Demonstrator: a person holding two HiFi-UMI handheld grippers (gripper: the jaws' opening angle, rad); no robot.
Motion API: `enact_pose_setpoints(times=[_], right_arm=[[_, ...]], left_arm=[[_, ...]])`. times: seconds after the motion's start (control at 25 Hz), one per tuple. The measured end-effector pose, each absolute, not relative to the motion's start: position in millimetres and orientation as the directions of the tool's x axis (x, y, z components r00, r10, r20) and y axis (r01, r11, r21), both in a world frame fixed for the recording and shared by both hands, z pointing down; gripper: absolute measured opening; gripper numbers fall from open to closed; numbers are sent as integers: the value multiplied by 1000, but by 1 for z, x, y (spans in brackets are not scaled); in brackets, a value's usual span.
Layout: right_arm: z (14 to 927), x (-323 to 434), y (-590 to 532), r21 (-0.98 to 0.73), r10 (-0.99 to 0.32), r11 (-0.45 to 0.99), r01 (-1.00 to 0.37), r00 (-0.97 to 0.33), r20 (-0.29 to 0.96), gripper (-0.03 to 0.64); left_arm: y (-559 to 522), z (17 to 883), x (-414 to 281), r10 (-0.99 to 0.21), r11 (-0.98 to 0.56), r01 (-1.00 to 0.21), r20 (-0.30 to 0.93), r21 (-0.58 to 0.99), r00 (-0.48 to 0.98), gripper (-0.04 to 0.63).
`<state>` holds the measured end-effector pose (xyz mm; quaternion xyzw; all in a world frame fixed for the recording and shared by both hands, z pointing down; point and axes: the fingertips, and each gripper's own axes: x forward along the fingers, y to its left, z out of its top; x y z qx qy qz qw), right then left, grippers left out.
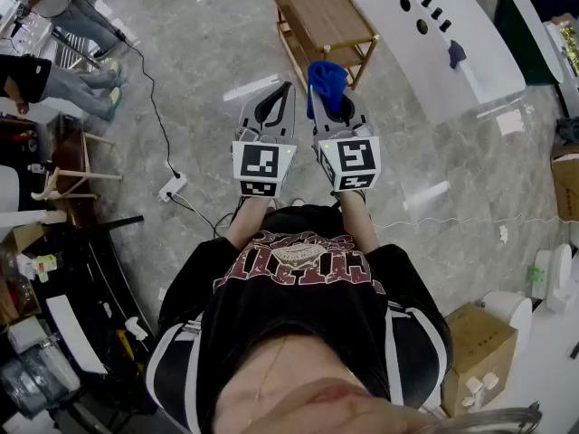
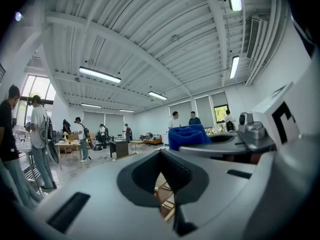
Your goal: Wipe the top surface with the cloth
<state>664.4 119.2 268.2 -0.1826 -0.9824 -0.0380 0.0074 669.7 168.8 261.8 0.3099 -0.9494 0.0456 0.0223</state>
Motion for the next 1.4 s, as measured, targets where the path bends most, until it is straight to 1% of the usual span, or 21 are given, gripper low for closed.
enact_pose_setpoints(times=[0.48, 0.76, 0.96, 1.4], right_arm=[[277, 663, 104, 58, 383, 921, 384, -923, 29, 57], [280, 643, 108, 57, 386, 920, 388, -922, 31, 57], [279, 616, 120, 60, 380, 923, 380, -925, 24, 57], [268, 528, 170, 70, 365, 929, 364, -931, 8, 57]], left_arm=[[153, 269, 671, -563, 819, -567, 69, -81, -823, 46], [159, 273, 648, -566, 819, -570, 77, -63, -821, 46], [169, 271, 620, -577, 813, -580, 64, -46, -814, 46], [215, 262, 528, -603, 794, -605, 54, -55, -796, 46]])
